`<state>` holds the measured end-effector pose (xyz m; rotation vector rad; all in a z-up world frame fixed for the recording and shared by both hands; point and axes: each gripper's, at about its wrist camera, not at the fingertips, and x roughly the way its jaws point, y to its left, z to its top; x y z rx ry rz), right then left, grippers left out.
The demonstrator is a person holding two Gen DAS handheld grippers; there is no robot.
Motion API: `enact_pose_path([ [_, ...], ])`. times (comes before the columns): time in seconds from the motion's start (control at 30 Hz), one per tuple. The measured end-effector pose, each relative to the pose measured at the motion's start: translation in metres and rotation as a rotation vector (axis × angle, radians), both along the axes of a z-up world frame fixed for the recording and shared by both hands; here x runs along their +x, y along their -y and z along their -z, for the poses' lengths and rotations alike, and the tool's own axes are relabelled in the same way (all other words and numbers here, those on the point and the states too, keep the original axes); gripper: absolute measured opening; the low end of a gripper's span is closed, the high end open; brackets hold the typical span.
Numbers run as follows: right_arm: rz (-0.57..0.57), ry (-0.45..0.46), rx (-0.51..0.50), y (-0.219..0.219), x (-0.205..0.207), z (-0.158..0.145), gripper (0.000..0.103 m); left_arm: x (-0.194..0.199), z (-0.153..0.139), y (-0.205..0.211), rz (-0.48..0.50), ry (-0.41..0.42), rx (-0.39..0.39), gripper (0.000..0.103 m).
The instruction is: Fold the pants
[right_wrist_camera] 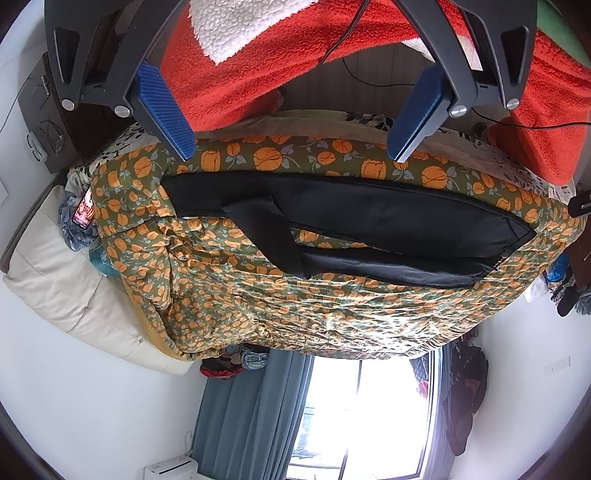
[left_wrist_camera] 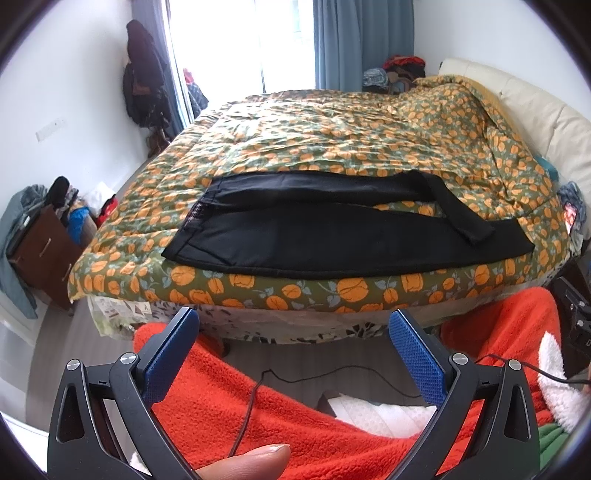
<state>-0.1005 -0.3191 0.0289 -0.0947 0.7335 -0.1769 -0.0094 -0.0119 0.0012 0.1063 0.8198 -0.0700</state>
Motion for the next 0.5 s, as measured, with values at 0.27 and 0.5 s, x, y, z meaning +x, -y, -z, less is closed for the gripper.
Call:
enact_pose_path([
  [0.27,-0.119,0.036,0.024,-0.012,-0.002,-0.004,0.103,0.005,-0.023,-0.010,-0.014,0.166,-0.056,0.103],
  [0.5,-0.219,0.189,0.048,0.038,0.056,0.000,0.103,0.063,-0.058,-0.001,0.038,0.259,-0.059,0.103],
])
